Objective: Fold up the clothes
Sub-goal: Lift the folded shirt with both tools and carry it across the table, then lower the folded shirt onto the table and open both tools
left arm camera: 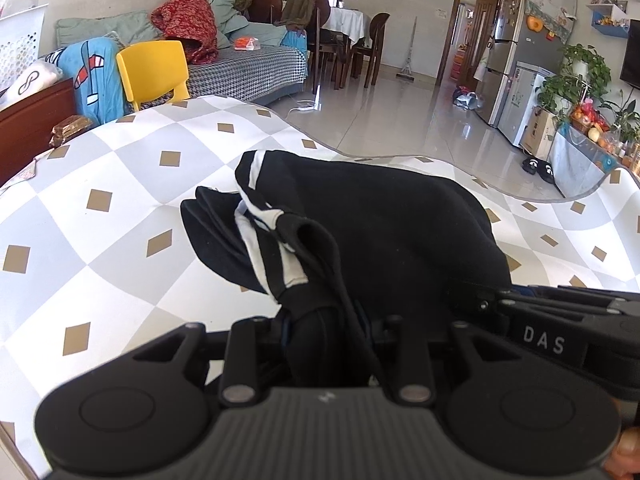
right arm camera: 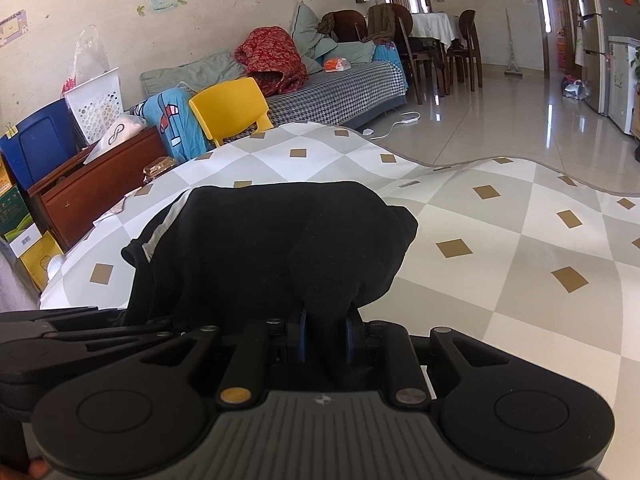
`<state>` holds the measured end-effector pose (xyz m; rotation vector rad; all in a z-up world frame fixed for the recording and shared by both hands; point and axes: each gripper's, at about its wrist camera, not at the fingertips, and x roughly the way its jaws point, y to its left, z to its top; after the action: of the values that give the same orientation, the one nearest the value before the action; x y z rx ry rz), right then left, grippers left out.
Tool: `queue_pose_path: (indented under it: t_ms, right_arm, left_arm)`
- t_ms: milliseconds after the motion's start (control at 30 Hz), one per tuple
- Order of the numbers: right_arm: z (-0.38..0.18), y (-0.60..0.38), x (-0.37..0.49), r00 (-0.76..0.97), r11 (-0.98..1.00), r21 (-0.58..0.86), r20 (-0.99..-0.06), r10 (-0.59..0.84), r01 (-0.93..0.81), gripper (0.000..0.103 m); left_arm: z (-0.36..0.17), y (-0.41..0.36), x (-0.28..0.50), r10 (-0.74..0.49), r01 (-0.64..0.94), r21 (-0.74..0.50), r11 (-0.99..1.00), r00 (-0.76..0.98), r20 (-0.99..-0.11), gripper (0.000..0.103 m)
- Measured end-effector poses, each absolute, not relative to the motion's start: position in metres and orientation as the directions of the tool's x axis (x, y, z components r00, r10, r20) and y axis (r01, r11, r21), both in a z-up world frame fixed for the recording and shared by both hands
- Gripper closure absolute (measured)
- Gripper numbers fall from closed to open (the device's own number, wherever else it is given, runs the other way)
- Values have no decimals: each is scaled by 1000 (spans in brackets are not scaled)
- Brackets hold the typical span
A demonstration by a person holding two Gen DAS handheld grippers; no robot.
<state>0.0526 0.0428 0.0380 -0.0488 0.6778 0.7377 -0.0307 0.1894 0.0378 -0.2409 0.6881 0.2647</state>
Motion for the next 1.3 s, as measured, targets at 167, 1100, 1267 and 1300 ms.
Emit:
queue_pose_path:
  t_ms: [167,1100,1267,1300]
  right_arm:
    - [33,62,54,519,731,198,-585,623,-653,85]
    - [-4,105,81,526,753,155,-626,575,-639,70]
    - [-9,103,74,505,744,133,-656,562,-655,67]
    - [-9,103,73,502,743,125,-663,555,-657,66]
  left_arm:
    - [37,206,-34,194,-359,-130,924,734,-651,75]
    - [5,285,-36,370,-634,-117,764,580,-726,47]
    - [-1,280,-38,380,-630,-81,772,560,-736,35]
    - [-2,279,-38,377,-628,-80,774,559,-738,35]
